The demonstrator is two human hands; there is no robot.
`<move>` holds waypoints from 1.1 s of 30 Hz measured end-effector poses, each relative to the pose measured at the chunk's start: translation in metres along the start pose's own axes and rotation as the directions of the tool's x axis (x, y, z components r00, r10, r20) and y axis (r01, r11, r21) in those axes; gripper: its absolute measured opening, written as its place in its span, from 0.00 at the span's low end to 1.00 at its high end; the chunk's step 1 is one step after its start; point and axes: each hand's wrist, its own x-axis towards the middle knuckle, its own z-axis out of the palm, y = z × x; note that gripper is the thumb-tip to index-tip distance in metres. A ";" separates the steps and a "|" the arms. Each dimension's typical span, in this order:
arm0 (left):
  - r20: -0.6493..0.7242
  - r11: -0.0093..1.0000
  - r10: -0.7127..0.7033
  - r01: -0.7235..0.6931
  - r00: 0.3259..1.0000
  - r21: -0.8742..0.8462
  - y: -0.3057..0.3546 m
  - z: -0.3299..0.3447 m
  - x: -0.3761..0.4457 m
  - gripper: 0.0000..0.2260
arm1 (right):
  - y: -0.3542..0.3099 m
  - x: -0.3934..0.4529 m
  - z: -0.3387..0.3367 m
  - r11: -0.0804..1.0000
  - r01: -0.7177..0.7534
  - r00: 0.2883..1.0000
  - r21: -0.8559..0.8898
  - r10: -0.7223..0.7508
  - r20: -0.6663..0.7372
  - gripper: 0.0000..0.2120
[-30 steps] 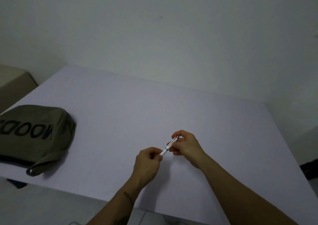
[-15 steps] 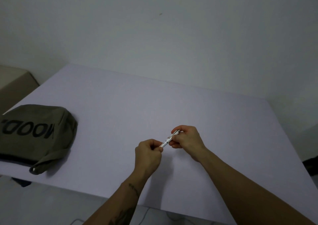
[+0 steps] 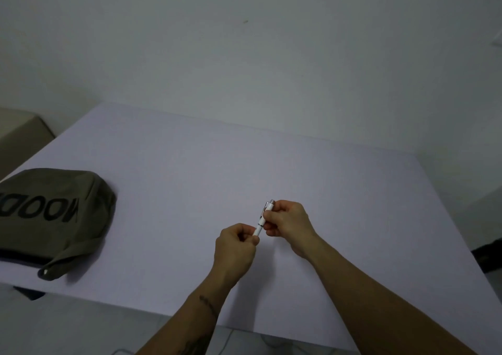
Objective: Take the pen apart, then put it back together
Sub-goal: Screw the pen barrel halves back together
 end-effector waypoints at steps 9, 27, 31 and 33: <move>-0.020 0.999 -0.029 0.029 0.999 0.022 -0.009 0.003 0.001 0.03 | 0.006 0.008 0.005 0.993 -0.054 0.998 -0.107 0.052 -0.016 0.02; 0.014 0.871 -0.082 0.065 0.996 0.487 -0.041 0.068 0.028 0.05 | 0.087 0.019 -0.081 0.779 -0.031 0.990 -0.626 -0.061 -0.125 0.16; 0.015 0.842 -0.063 0.045 0.998 0.538 -0.041 0.086 0.037 0.06 | 0.097 0.018 -0.104 0.725 -0.051 0.984 -0.687 -0.083 -0.161 0.16; 0.003 0.839 -0.037 0.029 0.999 0.543 -0.042 0.092 0.040 0.07 | 0.102 0.019 -0.113 0.721 -0.083 0.982 -0.688 -0.057 -0.178 0.16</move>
